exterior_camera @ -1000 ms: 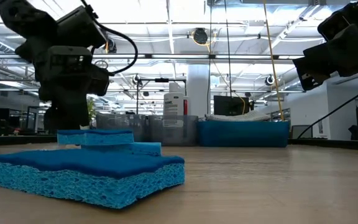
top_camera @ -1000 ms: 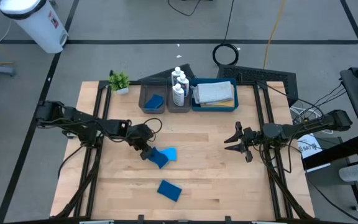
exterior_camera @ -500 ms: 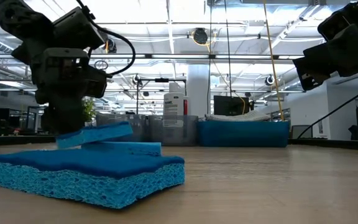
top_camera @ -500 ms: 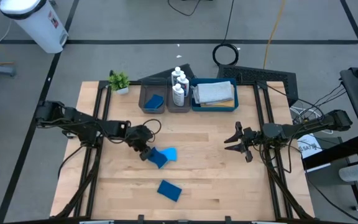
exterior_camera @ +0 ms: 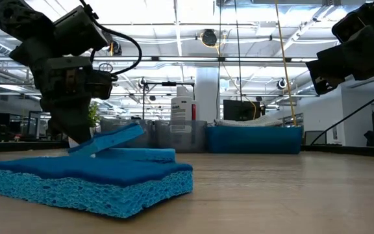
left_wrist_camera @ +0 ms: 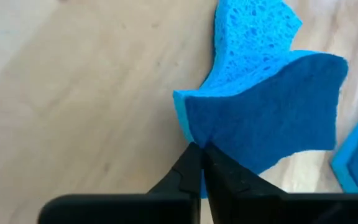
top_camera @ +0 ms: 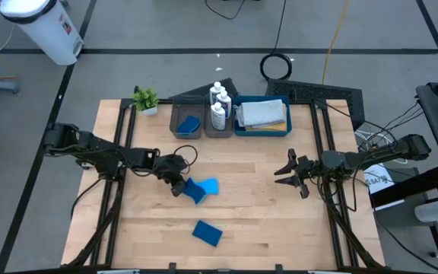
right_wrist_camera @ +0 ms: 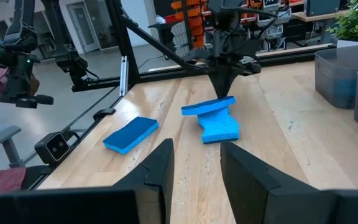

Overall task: Pick & Place Kitchen Items
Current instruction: Put the top blue sponge into the left black bin, then put the light blue sponge into the left black bin

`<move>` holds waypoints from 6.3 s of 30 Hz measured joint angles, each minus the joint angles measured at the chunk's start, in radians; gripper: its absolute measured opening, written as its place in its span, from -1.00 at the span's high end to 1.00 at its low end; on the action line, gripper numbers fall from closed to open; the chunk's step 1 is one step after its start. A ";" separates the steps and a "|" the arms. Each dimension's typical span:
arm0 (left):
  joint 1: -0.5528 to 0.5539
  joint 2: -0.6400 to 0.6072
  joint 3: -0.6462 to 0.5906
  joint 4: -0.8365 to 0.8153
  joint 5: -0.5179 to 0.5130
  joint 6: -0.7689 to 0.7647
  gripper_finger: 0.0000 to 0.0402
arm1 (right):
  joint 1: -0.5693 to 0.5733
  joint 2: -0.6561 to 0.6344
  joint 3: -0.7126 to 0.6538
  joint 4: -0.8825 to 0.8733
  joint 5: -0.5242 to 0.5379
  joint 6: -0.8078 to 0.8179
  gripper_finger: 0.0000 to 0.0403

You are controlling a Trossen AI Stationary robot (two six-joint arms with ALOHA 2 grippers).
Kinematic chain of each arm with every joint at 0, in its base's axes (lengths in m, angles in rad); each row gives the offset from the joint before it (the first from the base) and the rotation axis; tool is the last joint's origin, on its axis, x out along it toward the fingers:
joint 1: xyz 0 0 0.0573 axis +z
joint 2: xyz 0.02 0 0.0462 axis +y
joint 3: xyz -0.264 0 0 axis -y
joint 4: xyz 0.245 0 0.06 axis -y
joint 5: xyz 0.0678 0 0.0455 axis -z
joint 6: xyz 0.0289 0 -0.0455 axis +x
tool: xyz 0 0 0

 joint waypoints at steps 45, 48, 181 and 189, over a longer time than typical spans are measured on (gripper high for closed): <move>0.211 -0.570 0.001 0.000 -0.734 -0.011 0.98 | 0.000 0.000 0.000 -0.001 0.000 -0.001 0.50; 0.274 -0.546 0.001 0.000 -0.734 -0.014 0.96 | 0.000 0.000 0.000 -0.001 0.000 -0.001 0.50; -0.100 0.022 0.261 0.008 -0.357 0.400 -0.74 | 0.000 0.001 0.000 -0.014 0.001 -0.024 0.50; -0.064 0.164 0.259 0.033 -0.383 0.400 -0.74 | 0.000 0.011 0.000 -0.013 0.026 -0.024 0.50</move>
